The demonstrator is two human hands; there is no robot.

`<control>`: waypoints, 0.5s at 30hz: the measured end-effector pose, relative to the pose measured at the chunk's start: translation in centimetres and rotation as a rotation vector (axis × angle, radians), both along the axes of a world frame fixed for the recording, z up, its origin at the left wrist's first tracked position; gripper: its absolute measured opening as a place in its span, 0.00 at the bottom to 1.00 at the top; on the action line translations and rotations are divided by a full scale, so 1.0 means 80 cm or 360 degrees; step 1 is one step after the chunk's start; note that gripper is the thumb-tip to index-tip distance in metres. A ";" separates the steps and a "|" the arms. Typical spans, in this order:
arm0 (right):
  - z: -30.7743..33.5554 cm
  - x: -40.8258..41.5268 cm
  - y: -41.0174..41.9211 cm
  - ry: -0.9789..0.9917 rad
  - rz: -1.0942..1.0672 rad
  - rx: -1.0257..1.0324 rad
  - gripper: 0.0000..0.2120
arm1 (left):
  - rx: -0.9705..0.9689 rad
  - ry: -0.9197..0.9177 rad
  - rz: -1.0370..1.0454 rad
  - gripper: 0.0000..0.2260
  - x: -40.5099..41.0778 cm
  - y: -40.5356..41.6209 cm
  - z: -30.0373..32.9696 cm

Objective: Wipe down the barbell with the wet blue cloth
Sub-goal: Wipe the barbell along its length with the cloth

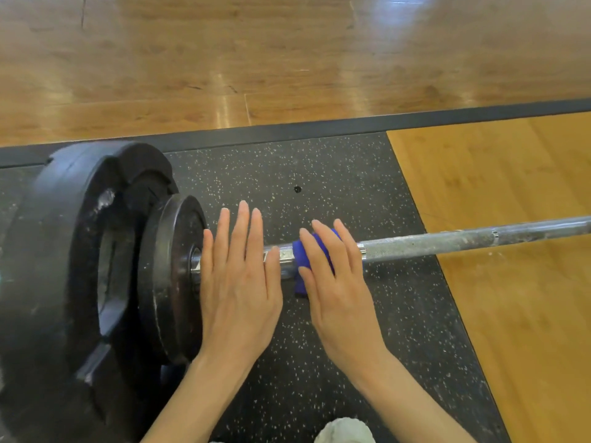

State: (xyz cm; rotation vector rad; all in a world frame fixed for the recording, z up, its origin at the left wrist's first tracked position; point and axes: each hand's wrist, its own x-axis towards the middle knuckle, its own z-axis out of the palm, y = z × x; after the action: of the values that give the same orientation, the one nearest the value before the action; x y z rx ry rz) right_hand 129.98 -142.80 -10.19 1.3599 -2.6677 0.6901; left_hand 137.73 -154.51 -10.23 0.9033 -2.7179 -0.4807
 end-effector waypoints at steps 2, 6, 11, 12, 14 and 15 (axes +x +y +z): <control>0.007 -0.026 -0.018 -0.0084 0.0002 0.0014 0.18 | -0.0057 -0.0052 0.0024 0.24 -0.006 -0.001 -0.001; 0.018 -0.056 -0.048 -0.0404 -0.0056 0.0234 0.14 | -0.0079 -0.0064 0.0034 0.23 -0.009 0.000 -0.006; 0.011 -0.010 -0.005 0.0051 0.0031 0.0161 0.18 | -0.0098 -0.0063 0.0049 0.23 -0.008 0.000 -0.004; 0.010 -0.019 -0.011 0.0036 0.0058 0.0163 0.17 | -0.0093 -0.0071 0.0048 0.23 -0.007 0.001 -0.005; 0.022 -0.045 -0.029 -0.0191 0.0065 0.0237 0.16 | -0.0086 -0.0087 0.0040 0.23 -0.007 0.003 -0.006; 0.029 -0.056 -0.037 -0.0340 0.0095 0.0365 0.16 | -0.0080 -0.0084 0.0047 0.23 -0.006 0.004 -0.006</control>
State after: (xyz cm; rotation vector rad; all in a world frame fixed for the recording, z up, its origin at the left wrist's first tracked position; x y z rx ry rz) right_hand 125.49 -145.74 -7.90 1.5025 -2.9642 0.5794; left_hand 137.27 -154.18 -10.68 0.9547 -2.7466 -0.3864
